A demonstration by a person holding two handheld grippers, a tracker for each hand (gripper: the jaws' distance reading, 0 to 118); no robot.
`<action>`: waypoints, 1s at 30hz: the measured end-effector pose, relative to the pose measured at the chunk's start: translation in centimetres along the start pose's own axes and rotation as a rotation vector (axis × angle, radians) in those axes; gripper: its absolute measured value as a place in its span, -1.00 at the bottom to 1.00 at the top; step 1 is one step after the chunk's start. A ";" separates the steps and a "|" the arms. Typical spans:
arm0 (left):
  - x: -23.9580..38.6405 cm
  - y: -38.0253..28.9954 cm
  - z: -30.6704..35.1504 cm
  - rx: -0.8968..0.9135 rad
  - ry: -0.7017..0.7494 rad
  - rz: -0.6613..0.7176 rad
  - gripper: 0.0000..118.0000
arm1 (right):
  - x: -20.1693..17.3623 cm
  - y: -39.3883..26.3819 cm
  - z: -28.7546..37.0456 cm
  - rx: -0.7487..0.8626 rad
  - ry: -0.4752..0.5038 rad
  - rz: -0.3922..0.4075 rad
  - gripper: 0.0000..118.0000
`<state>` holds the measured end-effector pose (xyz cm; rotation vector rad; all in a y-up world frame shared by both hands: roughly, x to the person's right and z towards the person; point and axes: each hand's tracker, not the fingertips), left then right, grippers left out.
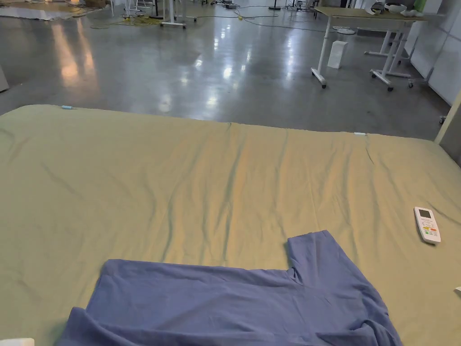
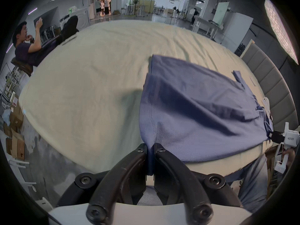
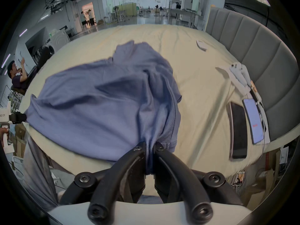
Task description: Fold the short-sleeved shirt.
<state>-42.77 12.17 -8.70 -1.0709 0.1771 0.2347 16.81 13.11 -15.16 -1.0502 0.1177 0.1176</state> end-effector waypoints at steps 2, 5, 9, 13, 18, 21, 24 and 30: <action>0.2 -0.7 0.0 -0.026 0.018 -0.015 -0.87 | -0.7 -0.8 -0.6 0.006 -0.012 0.011 -0.87; 0.4 -1.1 -1.1 -0.021 0.026 -0.017 -0.87 | -1.0 -1.3 -1.3 0.042 -0.030 0.003 -0.86; 0.9 -0.9 -0.5 -0.004 0.046 -0.045 -0.87 | -1.6 -1.0 -0.3 0.060 -0.061 0.012 -0.56; 1.4 -0.2 0.2 0.052 0.077 -0.090 -0.28 | -1.9 0.8 1.6 0.153 -0.091 0.013 0.11; 4.5 2.5 2.8 0.262 0.048 -0.136 0.04 | -4.0 4.3 5.5 0.419 -0.119 0.035 0.31; 6.2 4.2 3.6 0.417 0.049 -0.156 0.04 | -5.9 6.3 7.4 0.586 -0.119 0.045 0.31; 8.1 5.6 4.9 0.560 0.035 -0.156 0.03 | -8.0 8.1 8.7 0.712 -0.100 0.048 0.31; 11.5 6.9 7.8 0.763 0.042 -0.168 -0.58 | -10.8 10.0 9.6 0.840 -0.065 0.001 -0.53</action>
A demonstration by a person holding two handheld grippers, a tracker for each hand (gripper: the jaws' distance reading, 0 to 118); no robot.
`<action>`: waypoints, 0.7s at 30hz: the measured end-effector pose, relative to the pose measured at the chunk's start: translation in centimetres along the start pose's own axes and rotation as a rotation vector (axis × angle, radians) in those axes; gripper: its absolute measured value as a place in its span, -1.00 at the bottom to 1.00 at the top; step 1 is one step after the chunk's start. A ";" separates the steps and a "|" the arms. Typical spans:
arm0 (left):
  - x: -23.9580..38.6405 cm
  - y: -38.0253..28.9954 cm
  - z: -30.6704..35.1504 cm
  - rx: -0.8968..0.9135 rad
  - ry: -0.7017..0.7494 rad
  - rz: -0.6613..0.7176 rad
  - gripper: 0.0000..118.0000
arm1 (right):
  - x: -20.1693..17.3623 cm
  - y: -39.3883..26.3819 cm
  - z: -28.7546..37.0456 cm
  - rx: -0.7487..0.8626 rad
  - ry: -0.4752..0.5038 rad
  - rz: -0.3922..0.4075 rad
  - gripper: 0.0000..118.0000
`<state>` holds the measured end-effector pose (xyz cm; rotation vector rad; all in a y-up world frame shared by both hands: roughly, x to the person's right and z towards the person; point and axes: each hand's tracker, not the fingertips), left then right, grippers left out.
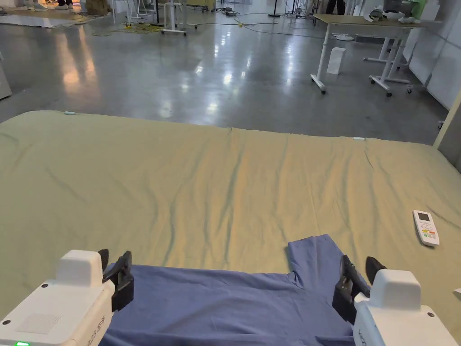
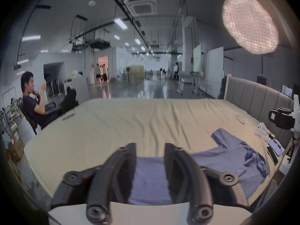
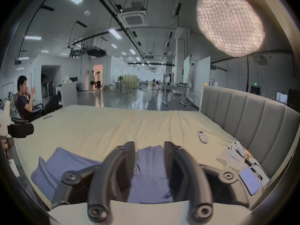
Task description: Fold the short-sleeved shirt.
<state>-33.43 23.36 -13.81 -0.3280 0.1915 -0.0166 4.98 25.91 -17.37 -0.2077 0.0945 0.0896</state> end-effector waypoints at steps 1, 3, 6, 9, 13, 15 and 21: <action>0.4 0.4 0.2 0.030 0.004 -0.019 -0.70 | -0.3 0.1 -0.1 0.014 -0.002 -0.012 -0.64; 1.3 1.4 1.0 0.042 0.016 -0.022 -0.91 | -0.8 0.5 -0.2 0.031 -0.020 -0.022 -0.82; 1.5 2.0 1.5 0.066 0.016 0.003 -0.98 | -1.0 0.2 -0.6 0.056 -0.029 -0.036 -0.97; 1.1 2.3 1.3 0.040 0.025 0.021 -0.99 | -1.5 0.4 -0.8 0.085 -0.026 0.043 -0.99; -1.2 1.5 -1.3 -0.036 0.036 0.017 -0.99 | -1.5 0.6 -1.3 0.094 -0.008 0.071 -0.99; -2.7 0.9 -3.7 -0.101 0.020 0.044 -0.99 | -1.5 0.6 -1.8 0.084 -0.006 0.083 -0.99; -6.9 -0.7 -11.8 -0.294 0.029 0.070 -0.99 | -1.2 -0.2 -3.5 0.034 0.003 0.073 -0.99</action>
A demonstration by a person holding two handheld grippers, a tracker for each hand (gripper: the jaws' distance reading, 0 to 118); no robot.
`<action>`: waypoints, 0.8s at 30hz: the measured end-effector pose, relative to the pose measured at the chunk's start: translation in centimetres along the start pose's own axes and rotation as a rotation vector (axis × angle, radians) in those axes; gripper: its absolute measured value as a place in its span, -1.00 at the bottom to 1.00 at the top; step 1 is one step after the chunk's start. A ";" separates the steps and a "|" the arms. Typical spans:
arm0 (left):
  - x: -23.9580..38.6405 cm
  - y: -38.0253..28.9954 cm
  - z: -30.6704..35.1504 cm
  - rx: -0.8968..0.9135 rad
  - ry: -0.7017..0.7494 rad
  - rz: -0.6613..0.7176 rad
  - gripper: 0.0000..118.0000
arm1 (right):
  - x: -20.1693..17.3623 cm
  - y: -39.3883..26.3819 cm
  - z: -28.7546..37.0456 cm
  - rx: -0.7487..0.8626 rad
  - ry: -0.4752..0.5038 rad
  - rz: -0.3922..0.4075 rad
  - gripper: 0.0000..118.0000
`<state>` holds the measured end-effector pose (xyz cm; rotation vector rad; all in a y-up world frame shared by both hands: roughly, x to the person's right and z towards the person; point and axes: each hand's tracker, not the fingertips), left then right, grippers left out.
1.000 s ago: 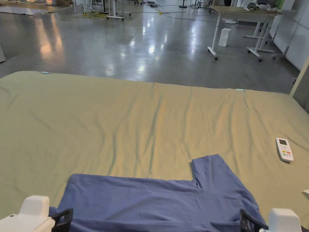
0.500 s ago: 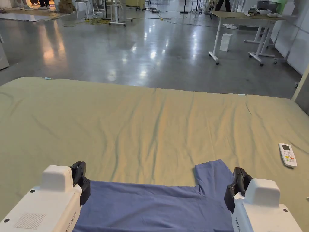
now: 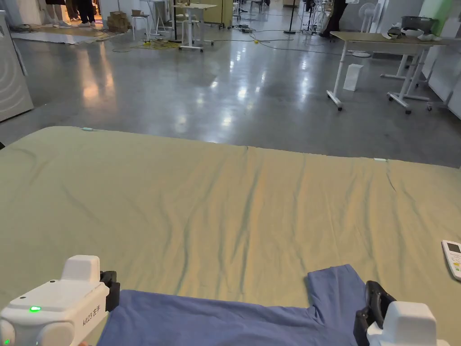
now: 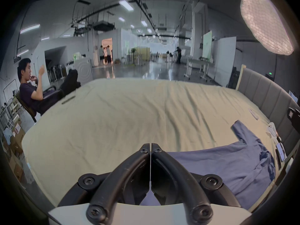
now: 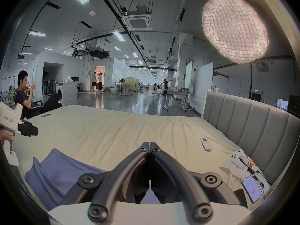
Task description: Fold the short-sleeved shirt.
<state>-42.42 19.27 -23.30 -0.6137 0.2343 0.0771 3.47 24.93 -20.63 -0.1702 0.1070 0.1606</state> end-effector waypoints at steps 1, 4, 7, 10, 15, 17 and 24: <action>-0.5 0.3 -1.4 -0.034 -0.005 0.006 -0.99 | 0.0 -0.2 -0.3 -0.011 -0.001 -0.001 -0.99; -1.1 1.3 -5.1 -0.146 -0.026 -0.006 -0.99 | 0.5 -0.8 -1.1 -0.053 0.004 0.000 -0.99; -2.0 1.9 -9.1 -0.294 -0.047 0.015 -0.99 | 0.9 -1.7 -1.9 -0.104 -0.008 0.001 -0.99; -1.3 2.6 -10.8 -0.435 -0.058 0.005 -0.44 | 1.4 -2.6 -2.4 -0.151 -0.019 0.005 -0.99; -1.2 1.4 -14.3 -0.468 -0.009 -0.075 0.37 | 2.1 -3.8 -2.8 -0.206 -0.026 0.015 -0.99; -0.8 0.9 -15.2 -0.502 -0.031 -0.070 0.37 | 2.4 -4.2 -3.0 -0.224 -0.032 0.018 -0.99; 0.7 0.0 -15.3 -0.467 -0.012 -0.095 -0.66 | 3.2 -5.2 -3.6 -0.284 -0.037 0.012 -0.99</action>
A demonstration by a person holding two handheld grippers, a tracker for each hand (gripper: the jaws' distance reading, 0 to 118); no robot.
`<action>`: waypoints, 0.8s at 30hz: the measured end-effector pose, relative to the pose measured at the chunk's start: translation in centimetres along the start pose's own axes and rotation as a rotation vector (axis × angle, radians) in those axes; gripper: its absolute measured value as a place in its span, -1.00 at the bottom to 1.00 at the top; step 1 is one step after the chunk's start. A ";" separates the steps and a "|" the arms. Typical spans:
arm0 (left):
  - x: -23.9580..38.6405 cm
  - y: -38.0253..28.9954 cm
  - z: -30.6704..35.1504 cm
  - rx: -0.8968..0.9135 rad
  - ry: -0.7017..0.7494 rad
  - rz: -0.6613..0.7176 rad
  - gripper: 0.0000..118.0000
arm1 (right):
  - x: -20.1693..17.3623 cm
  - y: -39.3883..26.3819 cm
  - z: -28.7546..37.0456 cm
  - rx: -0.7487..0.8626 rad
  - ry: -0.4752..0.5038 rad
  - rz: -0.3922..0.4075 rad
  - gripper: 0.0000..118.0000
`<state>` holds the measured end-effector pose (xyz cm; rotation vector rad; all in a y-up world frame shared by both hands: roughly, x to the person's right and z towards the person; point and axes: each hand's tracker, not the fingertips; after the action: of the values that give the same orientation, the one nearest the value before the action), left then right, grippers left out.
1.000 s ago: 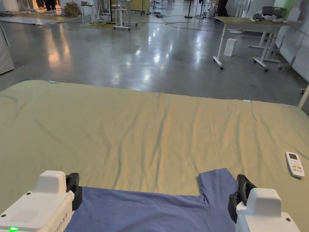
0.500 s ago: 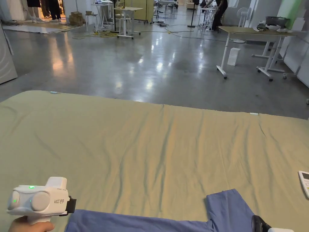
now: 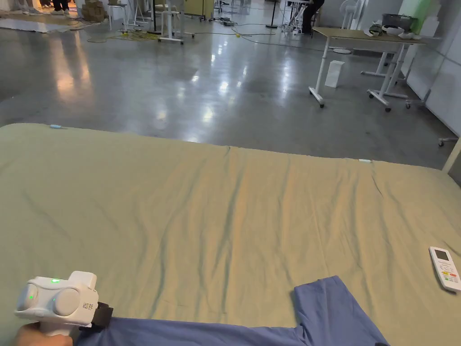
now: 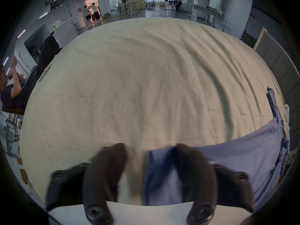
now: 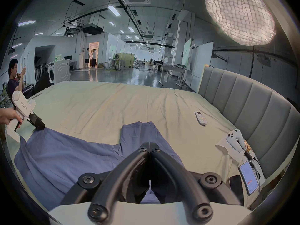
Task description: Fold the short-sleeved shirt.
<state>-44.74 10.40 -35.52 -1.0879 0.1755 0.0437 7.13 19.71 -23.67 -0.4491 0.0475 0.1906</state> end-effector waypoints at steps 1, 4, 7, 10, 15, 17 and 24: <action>0.5 -0.1 0.2 0.027 -0.027 -0.016 -0.89 | 0.1 -0.1 -0.2 -0.007 0.000 -0.002 -0.99; 1.4 -0.5 -0.4 0.006 -0.012 -0.108 -0.89 | 0.6 -0.1 -1.4 -0.037 -0.004 0.000 -0.99; 2.1 -1.1 0.6 0.021 -0.007 -0.103 -0.91 | 1.8 -0.4 -4.4 -0.087 -0.004 -0.003 -0.99; 1.9 -1.1 1.9 0.051 -0.016 -0.061 -0.91 | 3.6 0.2 -7.9 -0.158 -0.002 -0.020 -0.99; 0.8 -2.0 4.0 0.145 -0.021 -0.014 -0.91 | 6.1 2.0 -15.2 -0.372 0.096 -0.006 -0.53; 0.8 -2.4 4.8 0.159 -0.018 -0.006 -0.91 | 6.3 2.0 -18.1 -0.486 0.122 0.021 -0.21; 0.9 -3.5 5.5 0.187 -0.016 -0.011 -0.91 | 5.9 1.8 -22.5 -0.611 0.109 0.037 -0.09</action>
<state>-42.75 13.60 -30.07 -0.9019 0.1556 0.0256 12.43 12.53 -45.26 -1.0682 0.1049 0.2156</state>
